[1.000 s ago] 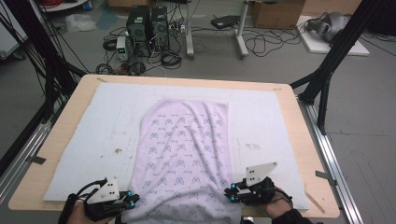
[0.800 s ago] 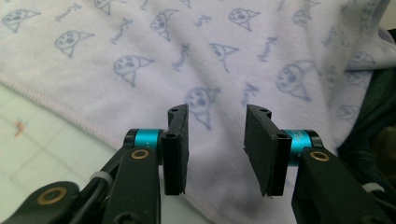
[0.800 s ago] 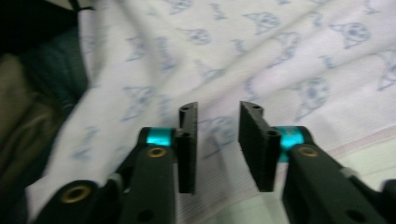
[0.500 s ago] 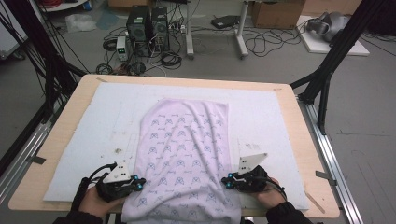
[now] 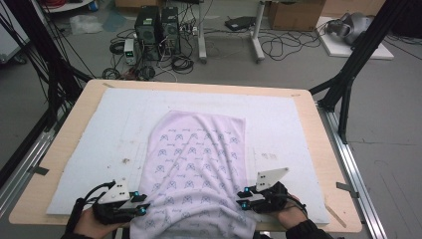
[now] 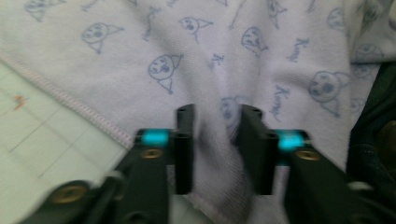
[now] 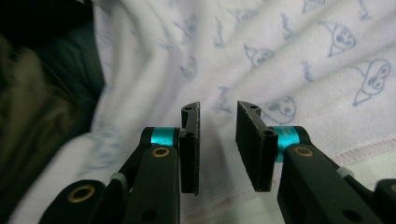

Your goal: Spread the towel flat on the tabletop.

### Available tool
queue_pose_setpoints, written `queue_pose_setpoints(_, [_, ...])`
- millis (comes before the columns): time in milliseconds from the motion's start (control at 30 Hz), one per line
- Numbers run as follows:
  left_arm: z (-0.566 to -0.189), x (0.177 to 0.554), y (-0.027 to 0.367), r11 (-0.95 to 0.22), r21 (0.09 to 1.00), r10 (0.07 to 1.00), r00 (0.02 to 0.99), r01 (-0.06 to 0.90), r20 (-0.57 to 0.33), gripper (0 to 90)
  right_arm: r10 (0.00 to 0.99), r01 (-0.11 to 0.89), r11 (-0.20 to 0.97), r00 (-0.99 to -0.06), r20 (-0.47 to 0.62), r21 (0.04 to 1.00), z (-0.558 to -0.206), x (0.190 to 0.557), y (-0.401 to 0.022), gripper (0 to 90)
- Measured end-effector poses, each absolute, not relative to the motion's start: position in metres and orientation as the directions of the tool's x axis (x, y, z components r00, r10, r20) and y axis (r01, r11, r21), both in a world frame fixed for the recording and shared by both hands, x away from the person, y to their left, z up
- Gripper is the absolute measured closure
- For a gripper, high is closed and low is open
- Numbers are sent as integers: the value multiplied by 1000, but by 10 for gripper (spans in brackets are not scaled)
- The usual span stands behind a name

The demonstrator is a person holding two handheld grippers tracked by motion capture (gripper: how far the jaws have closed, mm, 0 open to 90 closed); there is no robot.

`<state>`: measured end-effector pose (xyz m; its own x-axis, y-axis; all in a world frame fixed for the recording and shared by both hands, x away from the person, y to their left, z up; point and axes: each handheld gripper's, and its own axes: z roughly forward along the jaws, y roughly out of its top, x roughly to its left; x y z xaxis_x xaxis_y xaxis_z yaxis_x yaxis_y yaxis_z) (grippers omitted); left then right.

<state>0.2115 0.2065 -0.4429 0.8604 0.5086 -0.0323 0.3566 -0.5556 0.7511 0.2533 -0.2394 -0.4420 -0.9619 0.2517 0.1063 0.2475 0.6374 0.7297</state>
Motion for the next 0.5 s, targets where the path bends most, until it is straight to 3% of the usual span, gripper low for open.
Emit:
queue_pose_setpoints(67, [-443, 214, 203, -561, 748, 502, 864, 354, -32, 843, 252, 246, 643, -962, 104, 725, -445, 255, -236, 793])
queue_pose_setpoints(133, [-443, 212, 203, -563, 750, 500, 865, 348, -26, 869, 247, 245, 642, -963, 107, 726, -445, 255, -236, 890])
queue_pose_setpoints(333, [-436, 187, 213, -533, 775, 429, 898, 340, -100, 872, 130, 211, 631, -977, 166, 746, -442, 233, -242, 895])
queue_pose_setpoints(367, [-433, 186, 214, -528, 782, 420, 902, 332, -100, 853, 154, 218, 613, -976, 155, 759, -437, 231, -244, 867])
queue_pose_setpoints(433, [-424, 196, 215, -518, 790, 460, 886, 329, -68, 678, 238, 236, 600, -965, 112, 765, -429, 241, -248, 742])
queue_pose_setpoints(500, [-417, 216, 218, -487, 809, 507, 861, 330, -46, 646, 305, 265, 608, -948, 88, 749, -423, 262, -249, 691])
